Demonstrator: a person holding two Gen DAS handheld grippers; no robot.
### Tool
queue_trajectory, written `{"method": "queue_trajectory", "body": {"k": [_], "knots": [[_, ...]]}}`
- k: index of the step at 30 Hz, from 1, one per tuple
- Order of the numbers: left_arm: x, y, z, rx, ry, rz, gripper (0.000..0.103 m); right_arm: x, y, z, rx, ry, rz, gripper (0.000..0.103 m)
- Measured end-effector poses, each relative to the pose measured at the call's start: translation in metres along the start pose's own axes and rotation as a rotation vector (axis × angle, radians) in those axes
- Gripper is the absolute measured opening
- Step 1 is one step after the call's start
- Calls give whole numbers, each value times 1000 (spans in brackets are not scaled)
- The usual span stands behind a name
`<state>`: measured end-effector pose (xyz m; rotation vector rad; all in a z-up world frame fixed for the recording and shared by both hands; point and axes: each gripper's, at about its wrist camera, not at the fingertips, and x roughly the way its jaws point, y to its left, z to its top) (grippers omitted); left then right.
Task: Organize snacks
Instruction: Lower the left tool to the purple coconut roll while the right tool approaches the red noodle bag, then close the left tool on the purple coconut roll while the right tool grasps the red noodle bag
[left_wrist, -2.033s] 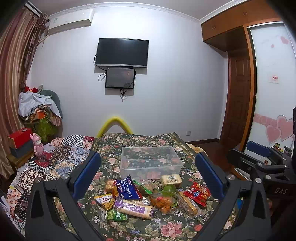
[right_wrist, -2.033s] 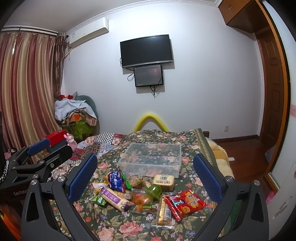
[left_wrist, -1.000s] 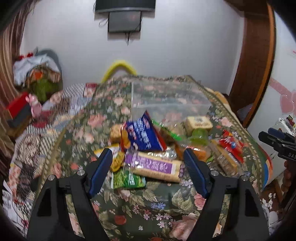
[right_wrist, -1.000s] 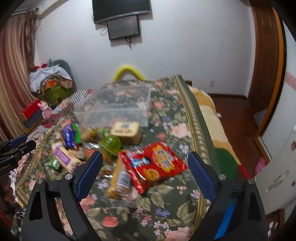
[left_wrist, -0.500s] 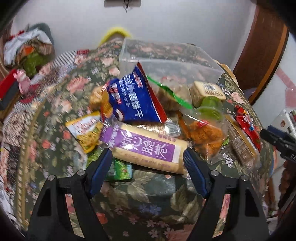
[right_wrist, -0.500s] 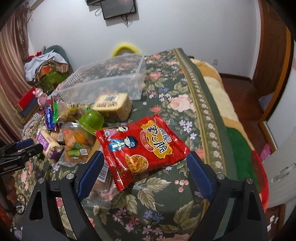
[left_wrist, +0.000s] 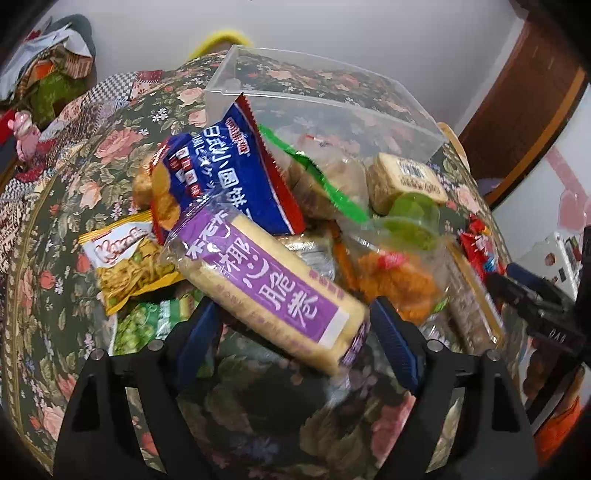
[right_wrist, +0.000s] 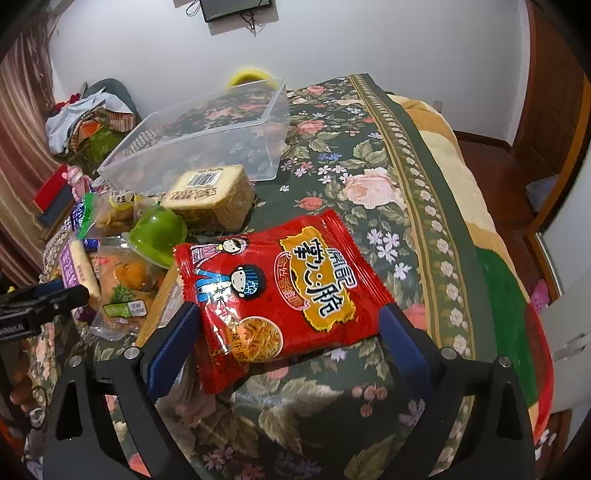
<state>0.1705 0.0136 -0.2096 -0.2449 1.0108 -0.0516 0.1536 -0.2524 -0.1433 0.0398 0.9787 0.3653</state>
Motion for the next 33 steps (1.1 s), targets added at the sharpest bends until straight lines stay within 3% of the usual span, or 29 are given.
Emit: {"method": "queue_trajectory", "body": {"k": [6,11,20,27,28,33], "knots": [[12,-6,5,26,-10,85,87,11,-4,6,-15,9,-35,102],[12,-4,0,68,-27,104,86,19,-3,11,-40,4,-46,103],[8,20,-9,43,-16,78,66,27,-3,15,-41,-5,-25,103],[5,24,-11,25,-29,91,43,23,4,14,-84,-21,-41,76],[4,25,-11,21,-29,88,42,22,5,14,-87,-21,-34,70],[-9,26,-14,27,-57,105,41,19,9,13,-98,-35,-46,65]]}}
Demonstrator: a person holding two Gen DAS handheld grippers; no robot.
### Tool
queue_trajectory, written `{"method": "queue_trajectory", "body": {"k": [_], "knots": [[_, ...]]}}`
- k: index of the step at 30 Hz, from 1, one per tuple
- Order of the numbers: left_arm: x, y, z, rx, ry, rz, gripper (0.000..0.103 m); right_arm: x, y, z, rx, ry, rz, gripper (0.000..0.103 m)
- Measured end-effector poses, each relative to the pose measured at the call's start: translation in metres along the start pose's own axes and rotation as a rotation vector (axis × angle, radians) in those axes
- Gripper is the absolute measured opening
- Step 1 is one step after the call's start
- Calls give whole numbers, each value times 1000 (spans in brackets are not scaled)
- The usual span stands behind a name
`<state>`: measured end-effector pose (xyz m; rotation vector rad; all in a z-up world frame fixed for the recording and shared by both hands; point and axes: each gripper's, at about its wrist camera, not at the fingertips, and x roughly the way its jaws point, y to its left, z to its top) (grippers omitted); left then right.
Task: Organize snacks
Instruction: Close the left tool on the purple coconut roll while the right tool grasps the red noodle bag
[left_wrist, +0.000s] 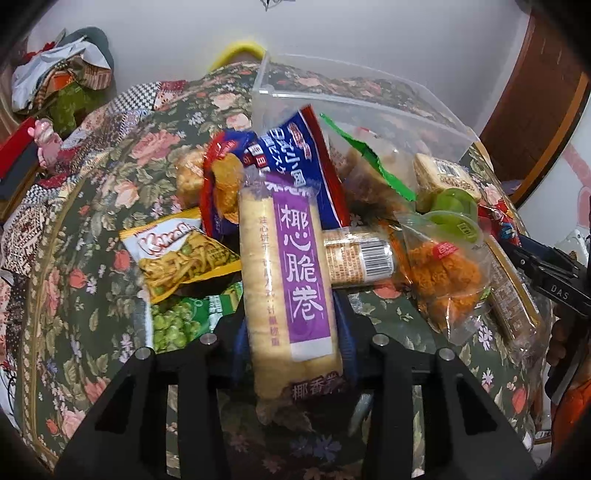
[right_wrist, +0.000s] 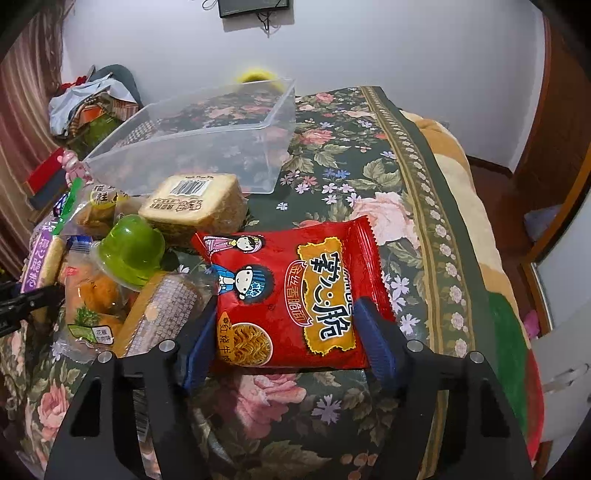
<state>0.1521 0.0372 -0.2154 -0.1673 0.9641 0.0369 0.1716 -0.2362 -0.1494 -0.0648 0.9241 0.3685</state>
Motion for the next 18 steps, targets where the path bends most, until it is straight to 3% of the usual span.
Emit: {"method": "queue_trajectory", "body": {"k": [2,3,5,6,7,8,11,13,15,16,18], "knots": [[-6,-1,0,7,-14,4,39,-5,3,1,-6,-9,8,55],[-10,-1,0,13,-21,2,38,-7,4,3,-12,-17,26,36],[-15,-2,0,17,-34,4,37,-10,8,7,-26,-17,40,21],[-18,-2,1,18,-40,3,31,-9,9,8,-25,-7,55,9],[-20,-2,2,16,-43,-3,22,-7,9,9,-18,-3,54,9],[-21,-2,2,15,-38,-9,22,-5,8,10,-12,0,54,9],[-21,-3,1,21,-29,-12,22,-4,3,10,27,19,48,20],[-18,-4,-1,33,-19,-6,22,-6,-3,9,57,28,49,58],[-15,-5,-1,38,-12,3,22,-9,-8,7,72,15,28,86],[-13,-5,-1,39,-5,7,24,-10,-10,7,66,5,10,91],[-5,-5,-1,41,17,18,27,-2,-13,12,29,20,-18,93]]}}
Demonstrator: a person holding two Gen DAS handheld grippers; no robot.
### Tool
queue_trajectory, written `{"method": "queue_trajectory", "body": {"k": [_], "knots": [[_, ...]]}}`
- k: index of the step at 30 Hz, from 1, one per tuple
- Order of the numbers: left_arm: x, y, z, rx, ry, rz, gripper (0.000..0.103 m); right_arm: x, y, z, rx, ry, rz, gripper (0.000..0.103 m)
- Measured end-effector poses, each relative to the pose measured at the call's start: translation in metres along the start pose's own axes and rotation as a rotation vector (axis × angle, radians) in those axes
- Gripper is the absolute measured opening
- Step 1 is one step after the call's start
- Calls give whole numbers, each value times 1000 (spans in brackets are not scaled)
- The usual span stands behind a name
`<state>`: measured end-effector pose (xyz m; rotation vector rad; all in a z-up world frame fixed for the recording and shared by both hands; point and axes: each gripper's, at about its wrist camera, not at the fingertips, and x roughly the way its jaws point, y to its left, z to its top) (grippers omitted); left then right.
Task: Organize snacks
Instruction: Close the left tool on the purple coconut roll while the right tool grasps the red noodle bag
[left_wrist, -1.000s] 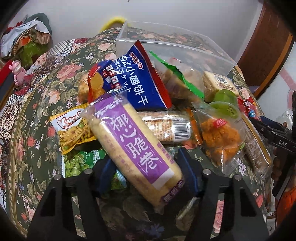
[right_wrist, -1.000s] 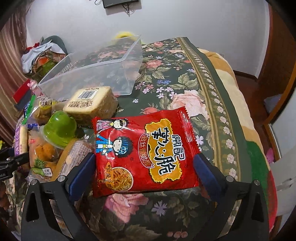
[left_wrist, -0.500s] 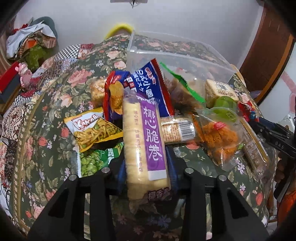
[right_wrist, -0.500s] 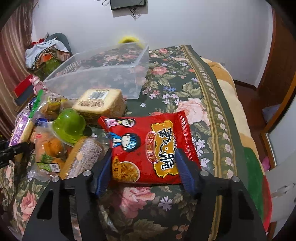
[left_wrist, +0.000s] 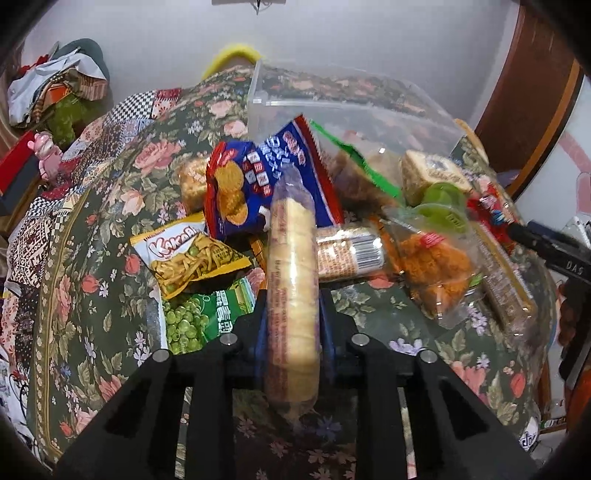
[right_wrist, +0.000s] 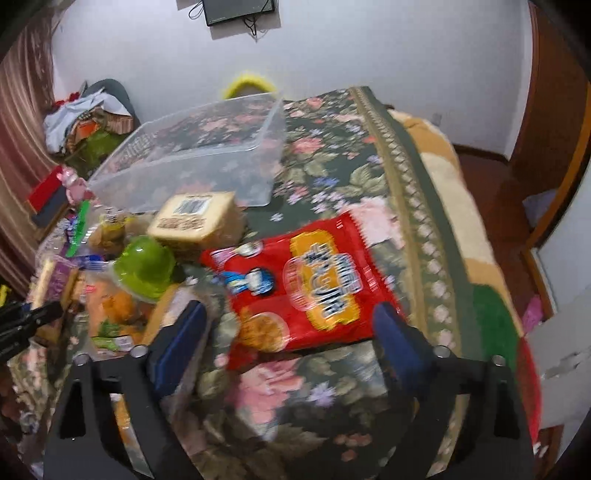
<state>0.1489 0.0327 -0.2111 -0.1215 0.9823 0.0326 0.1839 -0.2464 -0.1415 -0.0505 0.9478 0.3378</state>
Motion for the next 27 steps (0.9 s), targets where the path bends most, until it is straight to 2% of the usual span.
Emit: {"method": "queue_trajectory", "body": {"k": [3,6,8,12,14,16,19,27], "knots": [[12,2,1,-13,31,3,42,14,-4,5,-27,31,-7,96],[19,-1,3,-6,36,-2,50,30,-10,11,-21,60,38,103],[23,-4,5,7,28,11,53,41,-11,15,-25,77,61,103],[31,-5,8,10,22,20,53,52,-8,18,-45,66,54,103],[31,-5,8,8,13,18,46,53,-4,16,-60,54,32,103],[31,-4,7,13,5,16,45,52,0,13,-84,39,17,86],[27,-3,5,24,-6,17,45,47,-1,11,-76,29,21,79],[0,-2,7,32,-58,8,45,30,0,10,-45,18,27,78]]}}
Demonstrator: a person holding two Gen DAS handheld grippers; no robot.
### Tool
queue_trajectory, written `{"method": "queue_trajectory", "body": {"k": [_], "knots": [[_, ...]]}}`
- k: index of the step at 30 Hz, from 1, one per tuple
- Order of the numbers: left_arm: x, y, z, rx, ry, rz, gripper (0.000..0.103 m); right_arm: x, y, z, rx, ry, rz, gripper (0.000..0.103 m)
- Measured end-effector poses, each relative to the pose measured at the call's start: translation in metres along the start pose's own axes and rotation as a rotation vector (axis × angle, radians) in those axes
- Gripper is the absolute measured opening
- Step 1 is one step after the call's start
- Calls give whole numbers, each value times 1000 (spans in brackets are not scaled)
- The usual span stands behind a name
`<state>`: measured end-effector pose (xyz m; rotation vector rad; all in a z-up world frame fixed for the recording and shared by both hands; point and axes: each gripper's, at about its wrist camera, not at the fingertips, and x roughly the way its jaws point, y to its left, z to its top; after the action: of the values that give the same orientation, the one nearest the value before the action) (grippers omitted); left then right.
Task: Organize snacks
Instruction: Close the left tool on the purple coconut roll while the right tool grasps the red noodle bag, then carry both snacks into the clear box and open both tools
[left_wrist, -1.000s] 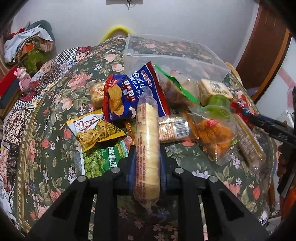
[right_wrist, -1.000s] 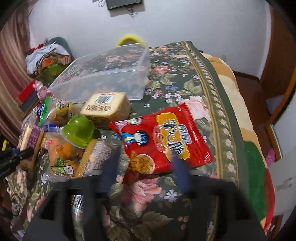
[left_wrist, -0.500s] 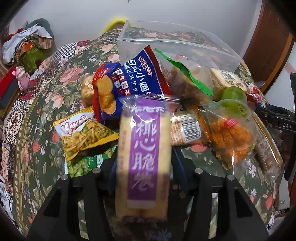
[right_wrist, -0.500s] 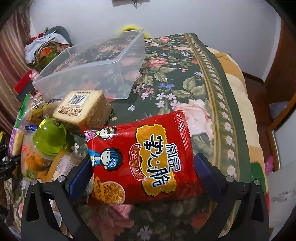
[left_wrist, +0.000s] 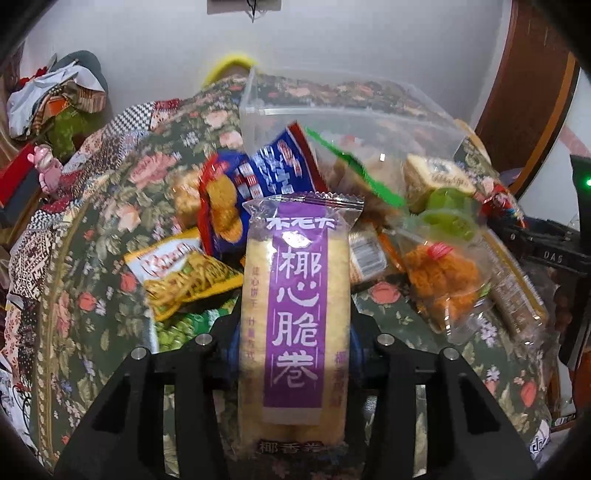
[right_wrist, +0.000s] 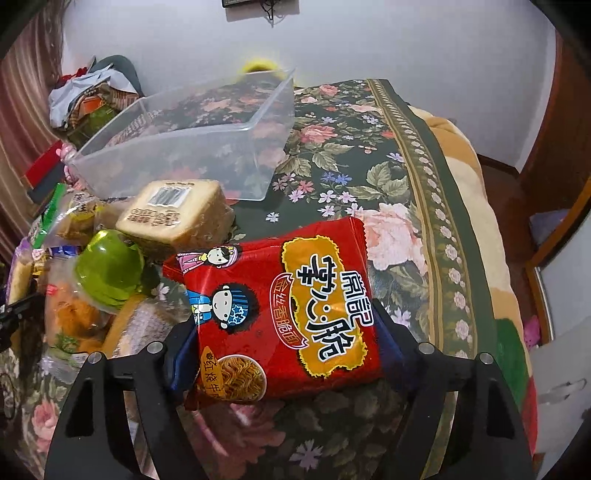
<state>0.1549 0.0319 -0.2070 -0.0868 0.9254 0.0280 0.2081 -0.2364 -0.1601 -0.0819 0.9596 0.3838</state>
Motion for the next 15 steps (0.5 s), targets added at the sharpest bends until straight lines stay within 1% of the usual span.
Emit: {"method": "queue_trajectory", "body": {"k": [7,11,15], "knots": [[-30,2,21,-1,-78,-9,45,-34,10,13,-10,-79,-18,78],[-39,1,37,12,-113,-13,45,-55,19,28,-19,-138,-9,78],[-45,0,54,25,-146,-15,45,-64,29,44,-24,-183,6,78]]}}
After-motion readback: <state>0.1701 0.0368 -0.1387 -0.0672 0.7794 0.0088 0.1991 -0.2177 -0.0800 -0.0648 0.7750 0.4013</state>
